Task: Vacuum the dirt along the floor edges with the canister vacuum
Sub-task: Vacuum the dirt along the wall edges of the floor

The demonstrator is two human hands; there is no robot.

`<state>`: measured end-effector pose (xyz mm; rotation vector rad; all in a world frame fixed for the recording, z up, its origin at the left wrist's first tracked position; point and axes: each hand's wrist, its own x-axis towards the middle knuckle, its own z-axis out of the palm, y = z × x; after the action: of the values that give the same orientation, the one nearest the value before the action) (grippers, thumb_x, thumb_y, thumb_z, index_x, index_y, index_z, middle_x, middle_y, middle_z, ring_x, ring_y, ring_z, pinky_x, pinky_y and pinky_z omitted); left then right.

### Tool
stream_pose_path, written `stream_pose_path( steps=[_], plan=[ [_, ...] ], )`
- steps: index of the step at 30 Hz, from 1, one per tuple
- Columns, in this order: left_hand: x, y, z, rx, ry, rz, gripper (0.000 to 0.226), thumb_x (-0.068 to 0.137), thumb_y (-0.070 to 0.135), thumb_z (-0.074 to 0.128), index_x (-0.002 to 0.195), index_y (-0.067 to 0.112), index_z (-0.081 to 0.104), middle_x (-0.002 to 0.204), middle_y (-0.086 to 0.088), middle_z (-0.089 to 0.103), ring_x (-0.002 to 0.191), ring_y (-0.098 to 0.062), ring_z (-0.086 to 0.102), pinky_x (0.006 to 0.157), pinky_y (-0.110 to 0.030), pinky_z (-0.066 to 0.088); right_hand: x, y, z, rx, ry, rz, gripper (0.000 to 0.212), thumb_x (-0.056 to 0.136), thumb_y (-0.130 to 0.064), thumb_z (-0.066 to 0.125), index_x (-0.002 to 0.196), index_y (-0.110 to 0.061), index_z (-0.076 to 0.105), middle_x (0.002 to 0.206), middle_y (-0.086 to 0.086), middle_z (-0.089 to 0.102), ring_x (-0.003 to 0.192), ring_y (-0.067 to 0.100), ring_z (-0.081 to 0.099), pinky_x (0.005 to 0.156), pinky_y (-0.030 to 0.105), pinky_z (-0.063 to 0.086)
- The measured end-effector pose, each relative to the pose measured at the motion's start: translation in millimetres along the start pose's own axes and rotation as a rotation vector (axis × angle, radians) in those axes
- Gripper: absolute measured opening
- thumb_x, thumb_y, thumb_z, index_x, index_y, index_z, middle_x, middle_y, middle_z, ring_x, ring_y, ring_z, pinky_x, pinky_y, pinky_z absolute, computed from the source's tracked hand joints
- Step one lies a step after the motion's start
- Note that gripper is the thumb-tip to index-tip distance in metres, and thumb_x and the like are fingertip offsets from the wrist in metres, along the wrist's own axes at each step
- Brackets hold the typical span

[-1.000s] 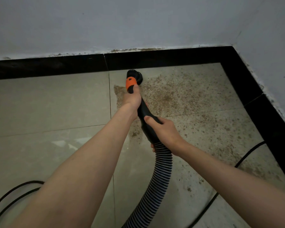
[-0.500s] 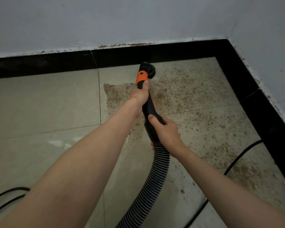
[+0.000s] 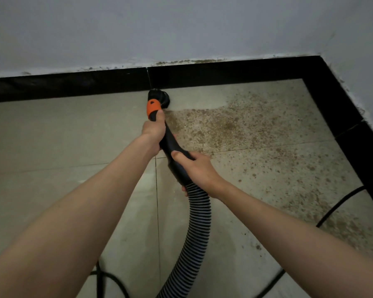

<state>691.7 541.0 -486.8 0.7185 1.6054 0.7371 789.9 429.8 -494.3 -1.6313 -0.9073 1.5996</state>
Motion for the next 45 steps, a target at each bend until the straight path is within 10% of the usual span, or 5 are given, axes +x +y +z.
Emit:
stream_pose_path(
  steps=[4,10,17,40,45],
  plan=[
    [-6.7,-6.4,-17.4,-0.039,0.012,-0.024,0.05,0.098,0.046,0.04,0.125,0.004,0.044,0.09,-0.009,0.057,0.079,-0.024,0.058,0.075,-0.037,0.053,-8.7,-1.5,10.8,-0.041,-0.028,0.0,0.03,0.09,-0.044,0.063,0.089,-0.014,0.058,0.069,0.01,0.06,0.04,0.019,0.056,0.041,0.029,0.049],
    [-23.5,-18.3,-18.6,-0.086,-0.037,-0.057,0.04,0.099,0.043,0.042,0.116,0.007,0.042,0.079,-0.008,0.055,0.059,-0.019,0.058,0.044,-0.024,0.05,-25.4,11.8,11.1,-0.028,-0.006,0.02,0.03,0.089,-0.045,0.063,0.089,-0.016,0.059,0.065,0.006,0.061,0.04,0.02,0.056,0.043,0.03,0.049],
    [-29.6,-19.5,-5.7,-0.042,-0.064,-0.047,0.047,0.099,0.045,0.04,0.12,0.004,0.045,0.083,-0.008,0.056,0.07,-0.022,0.058,0.061,-0.031,0.053,-34.3,13.6,1.2,-0.063,0.058,0.008,0.029,0.084,-0.049,0.065,0.086,-0.021,0.061,0.065,0.003,0.063,0.041,0.019,0.059,0.043,0.029,0.05],
    [-43.5,-16.5,99.9,0.119,-0.331,-0.038,0.041,0.098,0.045,0.043,0.105,0.005,0.048,0.074,-0.01,0.058,0.051,-0.02,0.058,0.041,-0.024,0.048,-46.6,34.4,-58.9,0.053,0.365,0.009,0.03,0.086,-0.045,0.065,0.082,-0.016,0.059,0.061,0.005,0.06,0.046,0.022,0.059,0.044,0.031,0.053],
    [-30.3,-7.2,70.7,0.096,-0.234,-0.012,0.04,0.097,0.046,0.043,0.106,0.007,0.05,0.073,-0.008,0.059,0.058,-0.021,0.059,0.061,-0.032,0.054,-33.5,20.0,-42.2,0.058,0.251,0.02,0.029,0.087,-0.044,0.066,0.083,-0.016,0.06,0.061,0.005,0.061,0.042,0.021,0.059,0.042,0.027,0.049]
  ],
)
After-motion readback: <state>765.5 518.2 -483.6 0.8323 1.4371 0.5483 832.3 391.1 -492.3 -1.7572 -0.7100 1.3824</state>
